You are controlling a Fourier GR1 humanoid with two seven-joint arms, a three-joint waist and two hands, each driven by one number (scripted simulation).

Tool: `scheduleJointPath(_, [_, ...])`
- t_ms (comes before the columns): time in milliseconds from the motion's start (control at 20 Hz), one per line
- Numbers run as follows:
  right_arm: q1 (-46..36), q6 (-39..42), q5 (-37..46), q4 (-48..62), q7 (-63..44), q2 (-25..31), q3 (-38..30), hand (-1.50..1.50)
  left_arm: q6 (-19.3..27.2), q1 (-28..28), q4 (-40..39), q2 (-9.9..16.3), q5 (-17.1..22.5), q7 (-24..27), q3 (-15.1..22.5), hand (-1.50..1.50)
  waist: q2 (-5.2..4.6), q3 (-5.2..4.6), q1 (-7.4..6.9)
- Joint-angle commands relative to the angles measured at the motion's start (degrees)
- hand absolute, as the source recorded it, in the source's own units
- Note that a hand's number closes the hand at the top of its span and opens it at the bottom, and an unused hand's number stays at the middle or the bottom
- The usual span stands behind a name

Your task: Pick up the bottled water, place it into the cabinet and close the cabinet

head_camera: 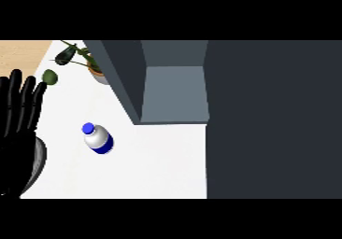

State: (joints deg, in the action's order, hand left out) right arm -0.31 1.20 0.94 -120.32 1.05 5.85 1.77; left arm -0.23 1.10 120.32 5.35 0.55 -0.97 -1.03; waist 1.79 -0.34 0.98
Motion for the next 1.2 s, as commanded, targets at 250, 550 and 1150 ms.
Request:
scheduleJointPath(250, [8.7, 1.2, 1.7, -8.7, 0.7, 1.3, 0.6, -1.5, -19.0, 3.2, -1.5, 6.9, 13.7, 1.2, 6.4, -1.5, -1.52, 0.26, 1.34])
scheduleJointPath(550, [16.0, 0.7, -14.5, -9.3, -12.6, -5.4, 5.7, -1.5, -15.1, -8.3, -6.6, 3.4, 25.6, -16.8, 6.8, -1.5, -1.57, 0.33, -0.18])
scheduleJointPath(1150, [30.3, 8.0, -17.8, -11.6, -3.2, -4.0, 5.7, -1.5, -24.2, -16.7, -0.2, 11.6, 40.5, -21.0, -6.5, -1.5, -1.61, 0.36, -0.98])
